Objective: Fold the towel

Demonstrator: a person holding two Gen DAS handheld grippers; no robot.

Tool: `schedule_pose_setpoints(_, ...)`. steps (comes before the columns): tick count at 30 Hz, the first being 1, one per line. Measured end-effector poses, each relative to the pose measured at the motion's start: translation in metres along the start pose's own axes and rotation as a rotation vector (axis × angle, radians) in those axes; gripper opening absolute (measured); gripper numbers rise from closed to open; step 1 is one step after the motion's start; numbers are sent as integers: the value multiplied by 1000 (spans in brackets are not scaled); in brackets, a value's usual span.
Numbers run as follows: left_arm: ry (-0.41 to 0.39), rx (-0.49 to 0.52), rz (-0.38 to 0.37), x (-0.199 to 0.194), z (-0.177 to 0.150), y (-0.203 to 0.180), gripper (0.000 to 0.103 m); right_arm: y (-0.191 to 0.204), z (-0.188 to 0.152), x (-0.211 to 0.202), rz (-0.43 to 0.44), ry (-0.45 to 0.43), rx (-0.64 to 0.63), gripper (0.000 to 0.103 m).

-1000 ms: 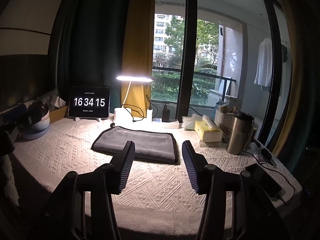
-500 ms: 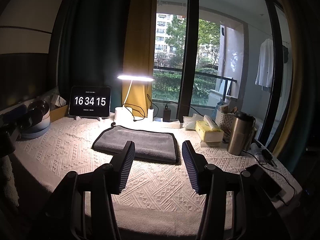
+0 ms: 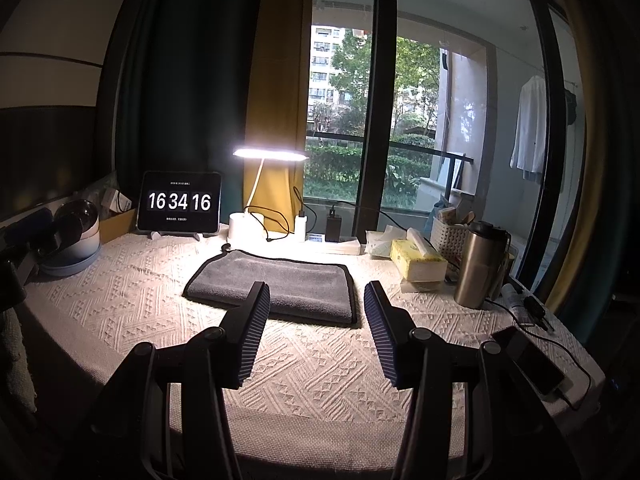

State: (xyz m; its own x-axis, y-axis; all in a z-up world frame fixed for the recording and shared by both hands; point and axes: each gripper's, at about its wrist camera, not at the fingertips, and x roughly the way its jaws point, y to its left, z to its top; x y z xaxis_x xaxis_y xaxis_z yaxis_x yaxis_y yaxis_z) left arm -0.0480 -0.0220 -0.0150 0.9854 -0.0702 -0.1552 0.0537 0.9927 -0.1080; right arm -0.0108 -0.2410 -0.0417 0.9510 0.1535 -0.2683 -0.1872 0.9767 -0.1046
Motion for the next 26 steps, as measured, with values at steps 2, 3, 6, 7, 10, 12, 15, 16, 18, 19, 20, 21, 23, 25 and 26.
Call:
schedule_pose_setpoints(2,-1,0,0,0,0,0,96,0,0,0,1,1,-1,52)
schedule_pose_setpoints(3,-2,0,1,0,0,0,96,0,-1,0,2,0,-2,52)
schedule_pose_setpoints(6,-5,0,1,-1,-1,0,96,0,-1,0,6,5,-3,52)
schedule_pose_setpoints(7,-5,1,1,-1,-1,-1,96,1,-2,1,6,6,-4,52)
schedule_pose_setpoints(10,-5,-1,1,-1,-1,-1,96,1,-2,1,9,7,-2,52)
schedule_pose_setpoints(12,-6,-1,1,-2,-1,0,96,1,-2,1,8,7,-3,52)
schedule_pose_setpoints(15,-5,-2,1,-1,0,0,96,1,-2,1,8,5,-2,52)
schedule_pose_setpoints(16,-4,-3,1,-1,0,1,96,0,-2,1,8,5,-2,52)
schedule_pose_setpoints(18,1,-3,1,-1,1,1,96,0,-2,1,8,5,-2,52)
schedule_pose_setpoints(19,0,-3,1,-1,1,1,96,0,-2,1,8,5,-2,52)
schedule_pose_setpoints(20,-1,-3,1,-1,1,2,96,0,-2,1,8,5,-2,52)
schedule_pose_setpoints(21,-2,-3,1,-2,2,2,96,0,-2,1,8,5,-1,52)
schedule_pose_setpoints(23,-7,-2,1,-3,2,3,96,0,-2,1,9,3,-1,52)
schedule_pose_setpoints(25,-7,-4,4,-3,1,3,96,0,-3,1,13,2,-1,52)
schedule_pose_setpoints(26,-4,-2,2,-2,1,3,96,-1,-4,2,21,-2,3,52)
